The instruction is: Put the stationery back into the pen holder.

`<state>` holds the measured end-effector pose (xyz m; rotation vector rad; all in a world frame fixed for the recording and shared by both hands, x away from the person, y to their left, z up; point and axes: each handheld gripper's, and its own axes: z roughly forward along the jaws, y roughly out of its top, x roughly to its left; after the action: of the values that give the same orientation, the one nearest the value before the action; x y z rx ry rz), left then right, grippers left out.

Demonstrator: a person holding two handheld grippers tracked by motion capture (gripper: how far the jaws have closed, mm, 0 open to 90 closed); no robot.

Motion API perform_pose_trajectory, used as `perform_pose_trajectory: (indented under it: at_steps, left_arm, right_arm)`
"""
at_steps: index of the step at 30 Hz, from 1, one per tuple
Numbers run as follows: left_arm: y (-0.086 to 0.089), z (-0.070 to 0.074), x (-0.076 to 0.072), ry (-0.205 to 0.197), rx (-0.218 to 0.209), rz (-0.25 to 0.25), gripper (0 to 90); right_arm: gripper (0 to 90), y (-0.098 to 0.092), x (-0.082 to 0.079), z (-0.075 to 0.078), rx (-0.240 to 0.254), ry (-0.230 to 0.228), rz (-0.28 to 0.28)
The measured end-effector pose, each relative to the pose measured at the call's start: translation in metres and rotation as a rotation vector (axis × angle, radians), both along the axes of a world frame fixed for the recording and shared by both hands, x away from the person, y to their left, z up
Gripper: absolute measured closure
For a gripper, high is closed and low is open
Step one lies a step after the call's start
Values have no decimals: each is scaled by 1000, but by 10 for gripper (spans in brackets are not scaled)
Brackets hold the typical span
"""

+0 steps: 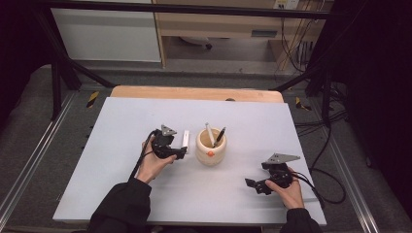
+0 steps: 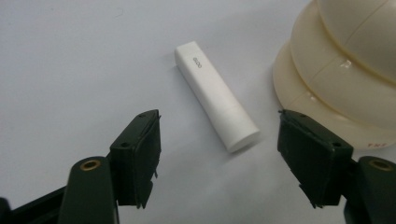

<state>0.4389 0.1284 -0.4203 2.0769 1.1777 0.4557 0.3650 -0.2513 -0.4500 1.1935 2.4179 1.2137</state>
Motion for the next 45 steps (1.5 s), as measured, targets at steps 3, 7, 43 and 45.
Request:
perform_pose_trajectory:
  at_steps: [3, 7, 43, 45]
  left_arm:
    - [-7, -2, 2, 1, 11, 16, 345]
    - [-16, -4, 3, -1, 31, 35, 411]
    - [-32, -21, 11, 38, 43, 93, 570]
    - [-31, -20, 11, 39, 45, 97, 565]
  right_arm:
    - [8, 0, 0, 0, 0, 0, 0]
    - [8, 0, 0, 0, -1, -1, 0]
    - [8, 0, -1, 1, 9, -3, -1]
    - [8, 0, -1, 1, 8, -3, -2]
